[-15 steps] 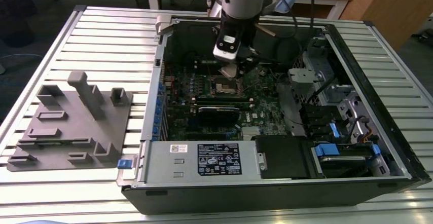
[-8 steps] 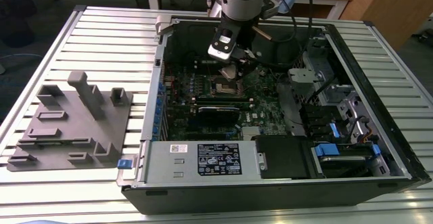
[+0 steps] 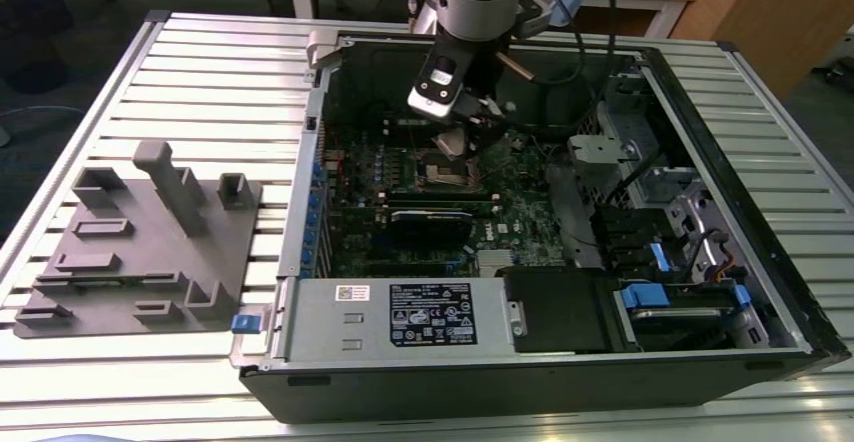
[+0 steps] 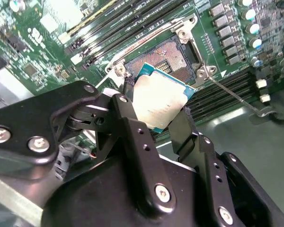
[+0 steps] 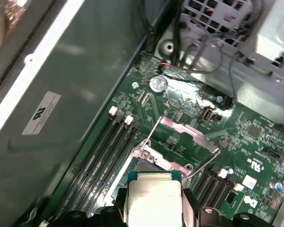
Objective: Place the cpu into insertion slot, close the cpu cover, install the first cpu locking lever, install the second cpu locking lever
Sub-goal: 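Place the cpu into insertion slot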
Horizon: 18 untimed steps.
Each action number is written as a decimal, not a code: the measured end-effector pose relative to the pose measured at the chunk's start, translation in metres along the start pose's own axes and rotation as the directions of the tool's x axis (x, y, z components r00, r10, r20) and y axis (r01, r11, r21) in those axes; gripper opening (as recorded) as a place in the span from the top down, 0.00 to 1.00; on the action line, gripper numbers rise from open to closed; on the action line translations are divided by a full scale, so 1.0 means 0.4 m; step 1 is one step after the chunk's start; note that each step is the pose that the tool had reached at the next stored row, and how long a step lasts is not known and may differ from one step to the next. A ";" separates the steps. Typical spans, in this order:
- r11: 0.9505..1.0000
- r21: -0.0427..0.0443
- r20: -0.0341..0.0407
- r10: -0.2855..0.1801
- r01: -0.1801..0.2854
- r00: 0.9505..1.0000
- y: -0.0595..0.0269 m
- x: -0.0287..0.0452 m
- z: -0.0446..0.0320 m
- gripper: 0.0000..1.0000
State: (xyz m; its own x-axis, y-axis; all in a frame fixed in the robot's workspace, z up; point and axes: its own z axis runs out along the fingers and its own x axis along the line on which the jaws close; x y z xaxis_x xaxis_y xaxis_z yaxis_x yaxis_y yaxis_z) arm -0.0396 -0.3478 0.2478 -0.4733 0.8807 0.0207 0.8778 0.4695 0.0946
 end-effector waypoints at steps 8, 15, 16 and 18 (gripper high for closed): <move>0.996 -0.002 0.008 0.086 -0.086 0.996 0.000 0.000 0.002 0.46; 0.996 -0.002 0.008 0.086 -0.086 0.996 0.000 0.000 0.002 0.46; 0.996 -0.002 0.008 0.086 -0.086 0.996 0.000 0.000 0.002 0.46; 0.996 -0.002 0.008 0.086 -0.086 0.996 0.000 0.000 0.002 0.46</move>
State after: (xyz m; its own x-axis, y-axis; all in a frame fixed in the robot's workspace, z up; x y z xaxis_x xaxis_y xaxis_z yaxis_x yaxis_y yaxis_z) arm -0.0396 -0.3478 0.2471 -0.3953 0.9183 0.0206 0.9152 0.3919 0.0944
